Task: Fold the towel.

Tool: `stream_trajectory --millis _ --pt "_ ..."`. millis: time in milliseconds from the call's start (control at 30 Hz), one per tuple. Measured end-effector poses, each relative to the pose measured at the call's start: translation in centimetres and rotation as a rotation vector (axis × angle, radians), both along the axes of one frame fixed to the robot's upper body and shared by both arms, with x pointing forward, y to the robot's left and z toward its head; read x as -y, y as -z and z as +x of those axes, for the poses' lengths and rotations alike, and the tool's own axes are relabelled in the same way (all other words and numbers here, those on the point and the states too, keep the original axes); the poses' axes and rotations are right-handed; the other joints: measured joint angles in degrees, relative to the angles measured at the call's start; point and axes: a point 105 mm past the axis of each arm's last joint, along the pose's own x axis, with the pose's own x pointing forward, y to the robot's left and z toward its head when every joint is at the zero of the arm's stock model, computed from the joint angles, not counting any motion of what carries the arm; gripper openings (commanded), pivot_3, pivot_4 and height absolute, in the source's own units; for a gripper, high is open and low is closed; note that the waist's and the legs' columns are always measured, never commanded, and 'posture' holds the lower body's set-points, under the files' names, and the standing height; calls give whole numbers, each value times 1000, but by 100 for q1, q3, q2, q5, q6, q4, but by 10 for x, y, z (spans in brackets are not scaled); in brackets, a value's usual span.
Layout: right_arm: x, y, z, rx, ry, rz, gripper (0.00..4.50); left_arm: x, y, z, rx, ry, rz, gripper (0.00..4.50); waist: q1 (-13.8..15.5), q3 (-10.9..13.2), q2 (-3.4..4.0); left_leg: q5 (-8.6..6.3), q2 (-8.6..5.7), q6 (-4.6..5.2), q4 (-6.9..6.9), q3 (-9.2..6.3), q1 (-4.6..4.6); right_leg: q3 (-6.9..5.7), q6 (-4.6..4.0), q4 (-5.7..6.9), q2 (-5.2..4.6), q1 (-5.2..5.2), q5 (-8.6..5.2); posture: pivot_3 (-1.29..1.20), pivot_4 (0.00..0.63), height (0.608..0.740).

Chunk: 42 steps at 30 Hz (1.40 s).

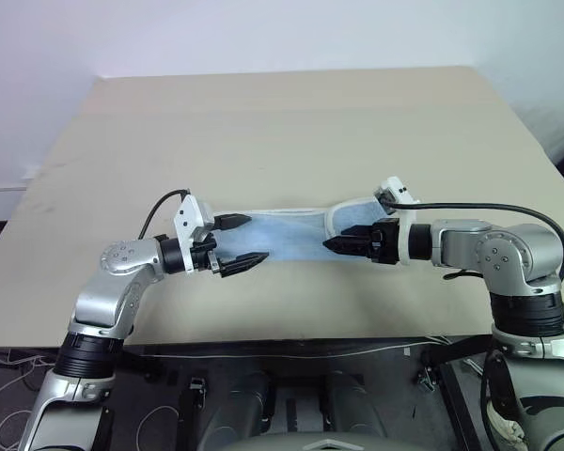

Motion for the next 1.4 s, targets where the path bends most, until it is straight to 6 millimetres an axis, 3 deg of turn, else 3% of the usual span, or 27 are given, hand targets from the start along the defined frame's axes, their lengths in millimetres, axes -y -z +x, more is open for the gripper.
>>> stream_trajectory --millis 100,200,267,367,567,600,700,733,967,1133,1233,1400 --pt "9 -20 3 74 22 78 4460 0 -14 5 17 -19 -61 4500 12 0 0 0 0 0 -1 -1 0 -1 0 -1 0 1 0 0 150 740" --pt "26 -42 9 267 79 93 3889 8 -29 11 52 -7 -102 4500 37 -1 -3 0 0 0 0 -1 0 -3 1 -2 0 3 1 0 150 740" --pt "30 -46 10 369 94 79 3244 10 -34 16 62 -5 -104 4321 32 -1 -2 1 0 -1 0 -1 0 -3 2 -1 1 2 1 0 150 740" --pt "33 -44 18 454 139 59 2213 26 -44 31 57 -3 -175 3557 8 0 -3 2 -1 -2 12 0 2 -2 9 7 2 7 5 0 150 740" --pt "34 -20 26 468 202 59 124 59 -47 44 78 57 -180 1451 -13 -1 -5 4 -1 -4 9 0 3 1 8 7 4 4 5 0 150 740" --pt "36 -18 28 471 219 62 0 66 -47 46 69 74 -185 1198 -5 -2 -5 6 -1 -6 9 0 3 1 8 8 5 4 5 0 150 740" --pt "35 -15 32 471 251 91 0 90 -46 49 60 128 -190 98 3 -2 -5 5 -2 -5 12 0 4 0 8 9 5 8 5 0 150 740" --pt "35 -14 32 470 257 96 0 98 -45 51 58 130 -184 42 5 -2 -5 5 -2 -5 12 -1 4 0 8 9 5 8 5 0 150 740" --pt "49 -3 34 432 314 108 0 131 -23 45 36 219 -76 42 -11 -2 -5 5 -2 -4 11 0 4 2 8 12 6 5 5 0 150 740" --pt "64 10 38 419 360 36 0 147 5 40 6 271 29 42 -13 -2 -5 5 -2 -4 12 0 6 2 8 14 6 5 5 0 150 740" --pt "60 20 40 405 346 -18 0 158 12 36 -18 290 16 42 -12 -2 -5 5 -2 -4 12 0 6 2 9 15 6 5 5 0 150 740" --pt "40 46 38 361 285 -89 0 168 41 36 -26 285 141 42 -21 -2 -5 6 -2 -6 14 0 5 3 9 21 6 1 5 0 150 740"
